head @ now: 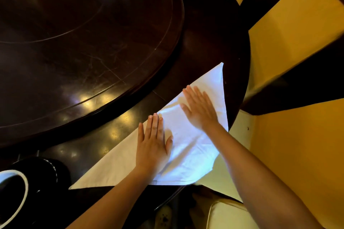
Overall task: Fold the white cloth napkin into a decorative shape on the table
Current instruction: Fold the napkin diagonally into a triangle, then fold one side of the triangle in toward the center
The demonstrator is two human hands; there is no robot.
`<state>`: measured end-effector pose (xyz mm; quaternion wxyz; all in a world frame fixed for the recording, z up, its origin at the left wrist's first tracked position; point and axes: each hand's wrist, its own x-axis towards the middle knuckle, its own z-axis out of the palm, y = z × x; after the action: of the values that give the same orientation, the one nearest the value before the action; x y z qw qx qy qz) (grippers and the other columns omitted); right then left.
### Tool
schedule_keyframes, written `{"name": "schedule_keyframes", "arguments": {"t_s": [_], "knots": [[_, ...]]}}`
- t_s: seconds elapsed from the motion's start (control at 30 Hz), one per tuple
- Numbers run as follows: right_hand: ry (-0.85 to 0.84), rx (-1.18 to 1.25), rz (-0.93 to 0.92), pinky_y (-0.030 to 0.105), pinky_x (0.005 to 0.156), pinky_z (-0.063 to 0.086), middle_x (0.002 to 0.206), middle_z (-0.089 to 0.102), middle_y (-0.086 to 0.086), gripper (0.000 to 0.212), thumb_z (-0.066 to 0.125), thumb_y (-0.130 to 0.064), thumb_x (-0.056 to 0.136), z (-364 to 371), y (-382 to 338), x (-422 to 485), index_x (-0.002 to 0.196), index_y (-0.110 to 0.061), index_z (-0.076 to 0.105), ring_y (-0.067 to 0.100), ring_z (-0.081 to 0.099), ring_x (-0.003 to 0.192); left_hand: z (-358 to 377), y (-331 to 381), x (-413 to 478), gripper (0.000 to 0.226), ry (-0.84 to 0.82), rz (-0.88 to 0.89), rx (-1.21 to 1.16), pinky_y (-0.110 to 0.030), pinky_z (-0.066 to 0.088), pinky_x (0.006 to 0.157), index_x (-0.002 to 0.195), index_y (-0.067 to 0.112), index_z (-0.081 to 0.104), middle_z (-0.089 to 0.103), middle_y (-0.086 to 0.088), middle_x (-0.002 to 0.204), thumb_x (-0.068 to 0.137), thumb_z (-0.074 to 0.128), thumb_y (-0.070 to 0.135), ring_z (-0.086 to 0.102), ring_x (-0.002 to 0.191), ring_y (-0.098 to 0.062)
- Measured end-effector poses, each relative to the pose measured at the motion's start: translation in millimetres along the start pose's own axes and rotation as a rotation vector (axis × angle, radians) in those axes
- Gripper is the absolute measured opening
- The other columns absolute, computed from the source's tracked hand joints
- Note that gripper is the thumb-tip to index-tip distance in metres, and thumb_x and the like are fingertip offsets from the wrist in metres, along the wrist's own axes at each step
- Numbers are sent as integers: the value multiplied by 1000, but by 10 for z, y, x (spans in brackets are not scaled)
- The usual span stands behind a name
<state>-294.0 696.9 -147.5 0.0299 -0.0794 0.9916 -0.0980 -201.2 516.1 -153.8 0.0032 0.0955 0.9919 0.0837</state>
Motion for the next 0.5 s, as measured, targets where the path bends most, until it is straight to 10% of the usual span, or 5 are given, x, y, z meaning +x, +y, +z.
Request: {"name": "schedule_keyframes", "arguments": {"t_s": [0.5], "knots": [[-103, -102, 191, 39, 119, -1, 158, -5, -4, 55, 10, -43, 98, -285, 597, 620, 147, -22, -1, 15, -7, 145, -39, -181, 117, 64, -2, 84, -31, -41, 6, 113, 142, 8, 28, 29, -9, 151, 91, 24, 48, 14, 140, -19]]}}
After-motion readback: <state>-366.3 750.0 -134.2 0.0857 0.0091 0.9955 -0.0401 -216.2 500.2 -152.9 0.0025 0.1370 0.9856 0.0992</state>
